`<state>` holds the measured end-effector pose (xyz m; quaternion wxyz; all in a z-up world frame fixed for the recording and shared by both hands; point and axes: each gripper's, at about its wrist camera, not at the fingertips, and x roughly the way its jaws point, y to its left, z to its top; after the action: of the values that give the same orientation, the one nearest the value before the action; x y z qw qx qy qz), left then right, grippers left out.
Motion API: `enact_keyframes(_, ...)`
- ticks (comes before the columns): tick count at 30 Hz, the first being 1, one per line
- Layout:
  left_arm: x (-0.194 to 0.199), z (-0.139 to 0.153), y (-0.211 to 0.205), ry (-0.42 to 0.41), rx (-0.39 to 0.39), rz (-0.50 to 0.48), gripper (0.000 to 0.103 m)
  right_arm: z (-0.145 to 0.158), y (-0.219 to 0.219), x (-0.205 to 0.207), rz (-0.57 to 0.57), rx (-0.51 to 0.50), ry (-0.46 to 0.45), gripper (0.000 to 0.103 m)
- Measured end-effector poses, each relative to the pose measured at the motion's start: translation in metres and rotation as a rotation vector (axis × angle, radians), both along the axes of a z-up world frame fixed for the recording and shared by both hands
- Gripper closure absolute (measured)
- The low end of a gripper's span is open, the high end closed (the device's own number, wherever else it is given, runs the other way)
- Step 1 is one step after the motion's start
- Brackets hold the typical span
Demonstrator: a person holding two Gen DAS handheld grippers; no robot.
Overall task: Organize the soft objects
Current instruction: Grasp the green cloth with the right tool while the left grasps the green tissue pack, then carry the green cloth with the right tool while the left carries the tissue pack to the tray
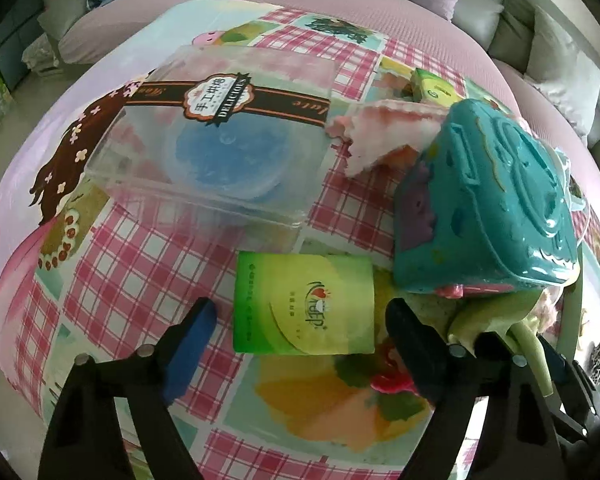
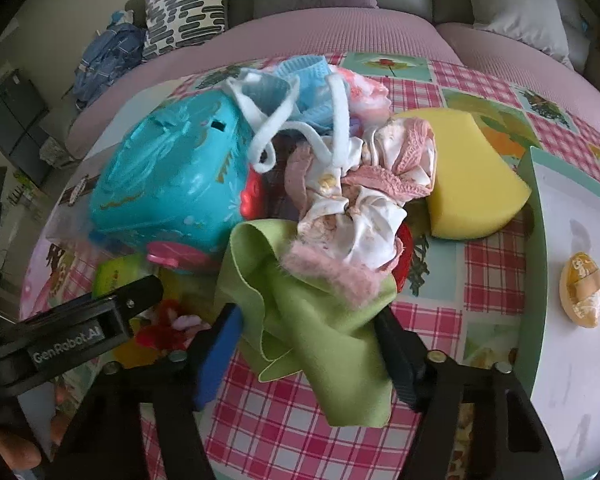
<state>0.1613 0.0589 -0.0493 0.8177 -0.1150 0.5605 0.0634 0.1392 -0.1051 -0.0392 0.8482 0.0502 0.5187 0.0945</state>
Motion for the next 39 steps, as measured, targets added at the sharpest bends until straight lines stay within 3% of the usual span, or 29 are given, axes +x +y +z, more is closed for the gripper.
enact_keyframes(6,-0.003,0.002,0.000,-0.010,0.024,-0.012,0.037,0.001,0.000,-0.001,-0.003,0.021,0.005,0.066)
enact_keyframes(13,-0.005,0.004,0.006,-0.029,-0.018,-0.006,0.038,-0.001,-0.010,-0.002,0.002,0.067,0.019,0.086)
enact_keyframes(31,-0.029,0.029,0.016,-0.098,-0.068,-0.009,0.039,0.050,-0.028,-0.036,0.013,0.159,-0.072,0.091)
enact_keyframes(39,-0.047,0.065,0.015,-0.202,-0.058,0.001,0.039,0.081,-0.029,-0.048,0.006,0.168,-0.162,0.091)
